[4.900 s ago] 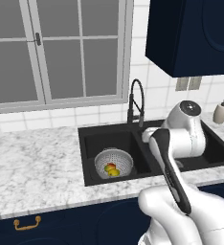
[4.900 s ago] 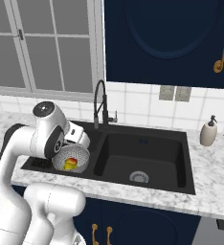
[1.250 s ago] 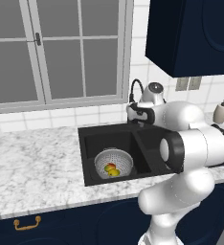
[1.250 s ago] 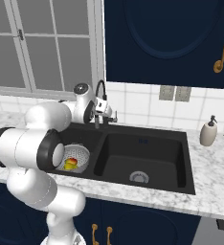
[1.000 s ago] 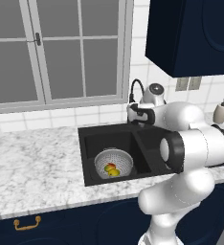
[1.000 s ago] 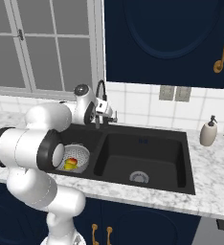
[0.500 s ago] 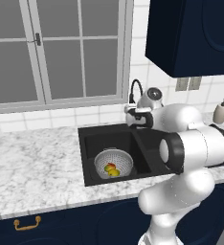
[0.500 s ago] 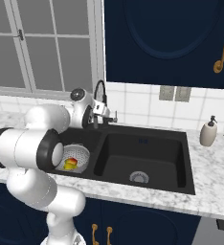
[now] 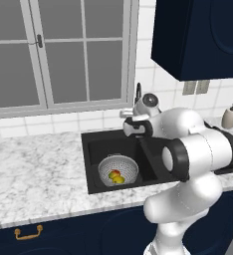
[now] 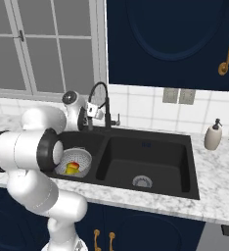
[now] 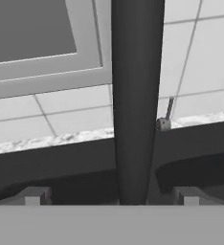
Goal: Put the colander in the sink, put the pear, mango in the colander, and turn on the sink faucet and pour water over the colander.
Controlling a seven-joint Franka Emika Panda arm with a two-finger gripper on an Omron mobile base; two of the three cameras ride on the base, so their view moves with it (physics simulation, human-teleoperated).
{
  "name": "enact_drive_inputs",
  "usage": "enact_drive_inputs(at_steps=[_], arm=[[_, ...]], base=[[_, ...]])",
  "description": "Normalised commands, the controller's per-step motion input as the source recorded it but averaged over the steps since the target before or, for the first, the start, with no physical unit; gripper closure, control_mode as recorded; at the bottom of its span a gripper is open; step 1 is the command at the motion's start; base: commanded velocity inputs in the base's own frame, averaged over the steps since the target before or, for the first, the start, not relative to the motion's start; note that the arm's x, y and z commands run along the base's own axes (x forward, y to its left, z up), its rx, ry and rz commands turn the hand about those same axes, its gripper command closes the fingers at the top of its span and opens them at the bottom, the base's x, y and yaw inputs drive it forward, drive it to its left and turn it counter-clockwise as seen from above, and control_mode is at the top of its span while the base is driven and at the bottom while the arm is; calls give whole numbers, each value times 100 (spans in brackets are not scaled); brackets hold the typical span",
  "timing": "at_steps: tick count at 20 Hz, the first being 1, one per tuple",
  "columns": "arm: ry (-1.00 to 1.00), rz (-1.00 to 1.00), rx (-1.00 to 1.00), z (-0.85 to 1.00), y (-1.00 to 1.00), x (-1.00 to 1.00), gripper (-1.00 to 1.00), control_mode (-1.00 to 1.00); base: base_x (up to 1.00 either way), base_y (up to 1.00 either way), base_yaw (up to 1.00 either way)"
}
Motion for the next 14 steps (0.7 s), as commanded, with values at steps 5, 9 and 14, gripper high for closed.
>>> enact_drive_inputs(at_steps=[5,9,14], arm=[[20,0,3,6,34,72,-100,-100],[22,0,3,3,27,72,-100,-100],[21,0,0,0,3,58,-100,-100]], base=[[0,0,0],[0,0,0],[0,0,0]])
